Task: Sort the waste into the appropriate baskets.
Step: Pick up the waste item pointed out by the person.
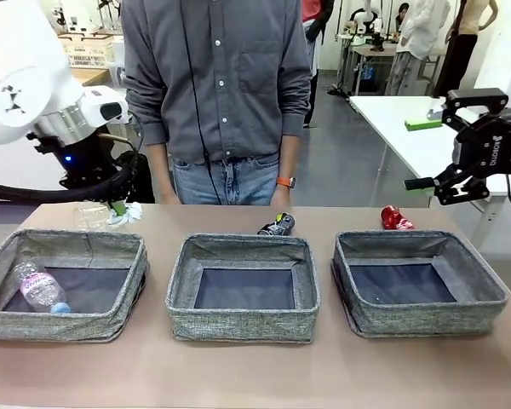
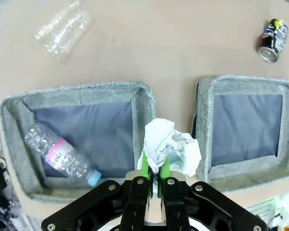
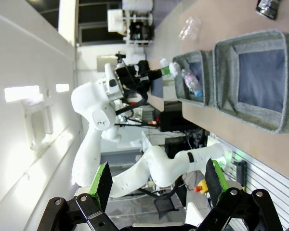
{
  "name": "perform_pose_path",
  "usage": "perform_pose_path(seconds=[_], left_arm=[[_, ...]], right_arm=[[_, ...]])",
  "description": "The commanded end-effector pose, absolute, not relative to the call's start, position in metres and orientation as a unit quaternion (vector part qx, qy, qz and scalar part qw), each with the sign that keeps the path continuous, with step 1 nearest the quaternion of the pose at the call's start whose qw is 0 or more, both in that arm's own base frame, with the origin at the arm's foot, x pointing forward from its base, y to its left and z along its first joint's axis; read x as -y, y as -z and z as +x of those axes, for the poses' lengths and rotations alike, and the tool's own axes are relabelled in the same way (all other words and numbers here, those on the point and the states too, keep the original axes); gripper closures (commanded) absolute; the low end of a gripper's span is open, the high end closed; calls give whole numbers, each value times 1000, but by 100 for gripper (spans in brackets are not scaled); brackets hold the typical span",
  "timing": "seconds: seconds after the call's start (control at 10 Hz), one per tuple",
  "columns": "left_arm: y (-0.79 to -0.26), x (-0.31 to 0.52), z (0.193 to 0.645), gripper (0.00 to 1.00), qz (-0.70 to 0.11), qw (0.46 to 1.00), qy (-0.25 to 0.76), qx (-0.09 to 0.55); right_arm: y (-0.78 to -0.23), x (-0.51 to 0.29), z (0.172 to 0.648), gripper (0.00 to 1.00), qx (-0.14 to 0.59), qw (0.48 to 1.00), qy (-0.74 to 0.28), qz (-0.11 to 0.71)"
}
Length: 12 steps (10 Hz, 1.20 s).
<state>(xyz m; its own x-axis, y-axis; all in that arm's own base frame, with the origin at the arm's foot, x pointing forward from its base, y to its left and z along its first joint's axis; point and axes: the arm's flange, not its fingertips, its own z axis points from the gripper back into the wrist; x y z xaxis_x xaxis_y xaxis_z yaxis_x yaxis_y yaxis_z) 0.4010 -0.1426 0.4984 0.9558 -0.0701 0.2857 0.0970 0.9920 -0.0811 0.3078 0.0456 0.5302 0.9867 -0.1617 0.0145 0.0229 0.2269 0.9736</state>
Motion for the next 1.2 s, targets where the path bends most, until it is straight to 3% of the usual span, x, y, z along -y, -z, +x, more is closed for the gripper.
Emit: perform_pose_path(seconds=[0.0,0.1,0.2,0.4,0.7,1.1], left_arm=[[-505,140,395,93,-50,988,46,140],[-520,185,384,93,-79,985,44,146],[-570,239,371,93,-94,977,60,184],[-650,312,340,93,-46,980,93,171],[-729,343,322,93,12,976,129,173],[-772,343,315,93,0,974,116,195]], right_arm=[[-533,-46,309,0,57,775,60,627],[-533,-46,309,0,57,775,60,627],[-533,-46,309,0,57,775,60,627],[-533,-46,309,0,57,775,60,627],[-533,-46,309,0,57,775,60,627],[-533,-46,309,0,57,775,60,627]])
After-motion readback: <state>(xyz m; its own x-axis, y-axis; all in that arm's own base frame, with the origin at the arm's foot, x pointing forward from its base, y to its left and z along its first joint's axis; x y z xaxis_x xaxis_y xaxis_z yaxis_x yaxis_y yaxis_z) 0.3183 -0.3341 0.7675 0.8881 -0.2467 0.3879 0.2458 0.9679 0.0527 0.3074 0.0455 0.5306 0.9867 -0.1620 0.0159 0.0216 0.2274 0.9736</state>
